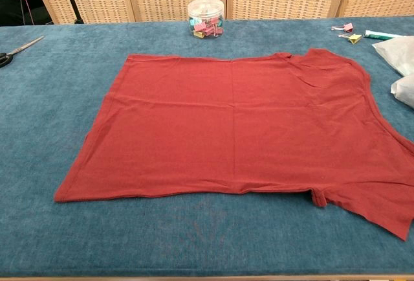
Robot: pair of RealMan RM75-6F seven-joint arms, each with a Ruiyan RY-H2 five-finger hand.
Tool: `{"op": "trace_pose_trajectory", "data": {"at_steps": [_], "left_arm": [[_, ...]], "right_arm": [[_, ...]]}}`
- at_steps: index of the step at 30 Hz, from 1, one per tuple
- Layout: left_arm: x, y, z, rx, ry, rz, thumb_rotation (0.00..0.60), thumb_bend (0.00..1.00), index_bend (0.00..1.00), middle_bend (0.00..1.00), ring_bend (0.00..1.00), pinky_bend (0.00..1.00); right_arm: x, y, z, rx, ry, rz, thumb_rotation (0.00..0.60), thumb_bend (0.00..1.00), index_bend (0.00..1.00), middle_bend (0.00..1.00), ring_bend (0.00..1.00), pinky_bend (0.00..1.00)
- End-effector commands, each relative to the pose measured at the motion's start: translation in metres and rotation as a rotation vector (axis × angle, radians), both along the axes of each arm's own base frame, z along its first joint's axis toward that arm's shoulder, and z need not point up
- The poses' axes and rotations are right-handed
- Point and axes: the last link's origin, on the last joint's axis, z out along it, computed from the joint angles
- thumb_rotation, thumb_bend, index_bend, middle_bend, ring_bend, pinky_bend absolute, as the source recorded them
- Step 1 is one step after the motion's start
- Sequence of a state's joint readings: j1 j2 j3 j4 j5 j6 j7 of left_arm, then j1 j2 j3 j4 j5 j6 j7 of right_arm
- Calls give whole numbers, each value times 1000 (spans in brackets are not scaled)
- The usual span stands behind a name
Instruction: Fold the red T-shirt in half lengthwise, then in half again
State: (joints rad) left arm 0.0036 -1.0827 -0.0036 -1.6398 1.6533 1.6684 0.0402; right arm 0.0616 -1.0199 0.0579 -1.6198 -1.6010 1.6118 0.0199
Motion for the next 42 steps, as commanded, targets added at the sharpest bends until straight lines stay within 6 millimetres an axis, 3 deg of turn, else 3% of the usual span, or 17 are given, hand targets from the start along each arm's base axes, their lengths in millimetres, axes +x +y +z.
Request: {"op": "trace_pose_trajectory", "data": {"at_steps": [1, 11, 21, 31, 42], "left_arm": [[-1, 0, 1, 1, -5, 6, 600, 0, 0, 0, 0, 0], [-1, 0, 1, -15, -15, 12, 600, 0, 0, 0, 0, 0], [-2, 2, 2, -17, -22, 17, 600, 0, 0, 0, 0, 0], [-5, 7, 0, -24, -16, 36, 600, 0, 0, 0, 0, 0], [-6, 8, -1, -29, -11, 43, 600, 0, 0, 0, 0, 0]], "right_arm": [[1, 1, -2, 17, 4, 0, 600, 0, 0, 0, 0, 0], [10, 5, -35, 264, 16, 113, 600, 0, 4, 0, 0, 0], [18, 8, -94, 505, 72, 346, 600, 0, 222, 0, 0, 0], [20, 2, -134, 562, 119, 450, 600, 0, 306, 0, 0, 0], [21, -11, -158, 562, 196, 466, 600, 0, 355, 0, 0, 0]]}}
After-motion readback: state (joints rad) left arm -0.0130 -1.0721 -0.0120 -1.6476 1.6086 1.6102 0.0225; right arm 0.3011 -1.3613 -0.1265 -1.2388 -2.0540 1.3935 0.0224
